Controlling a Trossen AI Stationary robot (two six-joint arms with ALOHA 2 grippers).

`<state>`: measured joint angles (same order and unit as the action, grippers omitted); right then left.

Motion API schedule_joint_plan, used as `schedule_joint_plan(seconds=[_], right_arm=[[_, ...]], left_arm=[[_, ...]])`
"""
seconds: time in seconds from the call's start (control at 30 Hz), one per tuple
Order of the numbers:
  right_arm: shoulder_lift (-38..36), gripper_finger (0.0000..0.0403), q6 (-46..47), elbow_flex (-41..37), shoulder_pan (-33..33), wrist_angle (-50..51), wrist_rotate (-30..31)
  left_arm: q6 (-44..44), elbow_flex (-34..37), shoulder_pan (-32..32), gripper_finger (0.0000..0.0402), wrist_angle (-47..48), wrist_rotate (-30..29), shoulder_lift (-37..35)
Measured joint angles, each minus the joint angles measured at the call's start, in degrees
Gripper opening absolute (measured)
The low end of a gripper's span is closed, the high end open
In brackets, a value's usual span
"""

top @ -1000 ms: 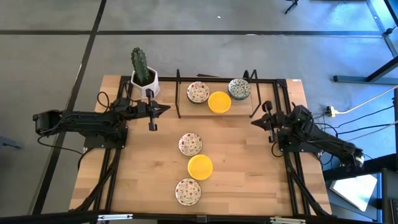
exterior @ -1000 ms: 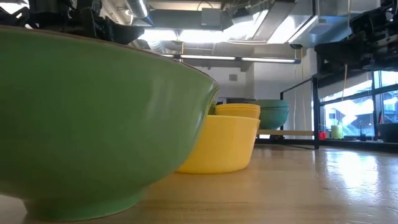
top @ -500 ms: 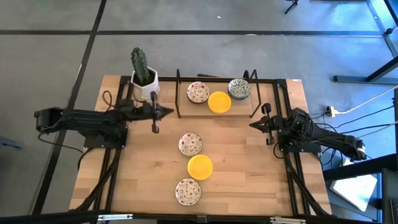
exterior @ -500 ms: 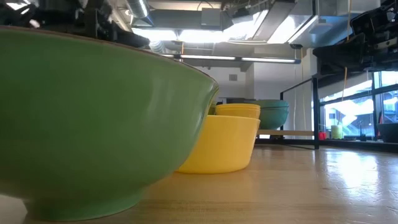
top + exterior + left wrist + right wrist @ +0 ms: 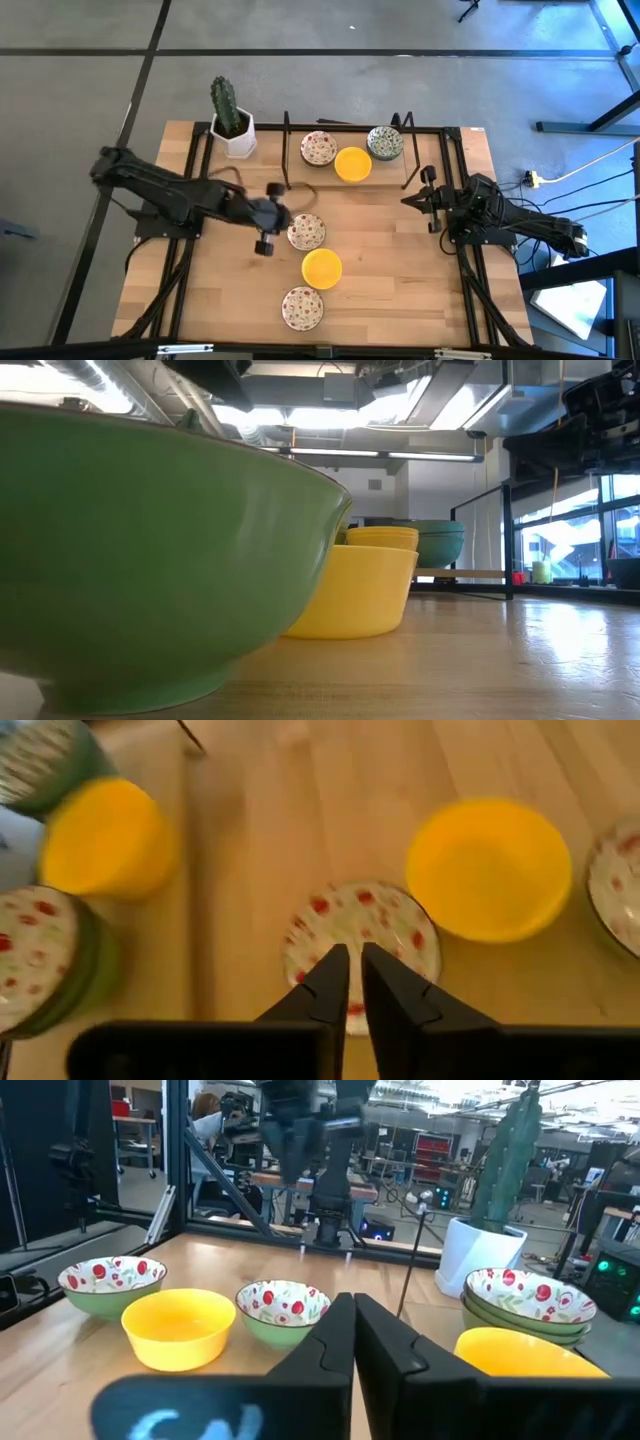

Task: Pick & Place Mini bowls
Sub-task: Stack the white bowl on top of the white bowl on the shelf

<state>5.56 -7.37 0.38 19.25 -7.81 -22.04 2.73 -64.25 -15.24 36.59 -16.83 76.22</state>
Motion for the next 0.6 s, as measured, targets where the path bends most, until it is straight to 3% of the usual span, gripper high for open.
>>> schedule_joint_plan(seconds=[0.13,0.3,0.6], right_arm=[[0.0,0.0020,1.3,0.0,0.0,0.6,0.0],[0.0,0.0015,0.9,0.0,0.0,3.5,0.0],[0.0,0.0009,0.9,0.0,0.0,3.8,0.0]], left_arm=[[-0.4,-8.6,-3.3,0.0059,11.6,0.1,11.0],[5.4,-14.0,-5.0,0.0109,14.5,-2.1,21.0],[7.1,-15.9,-4.5,0.0201,16.3,-0.8,29.0]])
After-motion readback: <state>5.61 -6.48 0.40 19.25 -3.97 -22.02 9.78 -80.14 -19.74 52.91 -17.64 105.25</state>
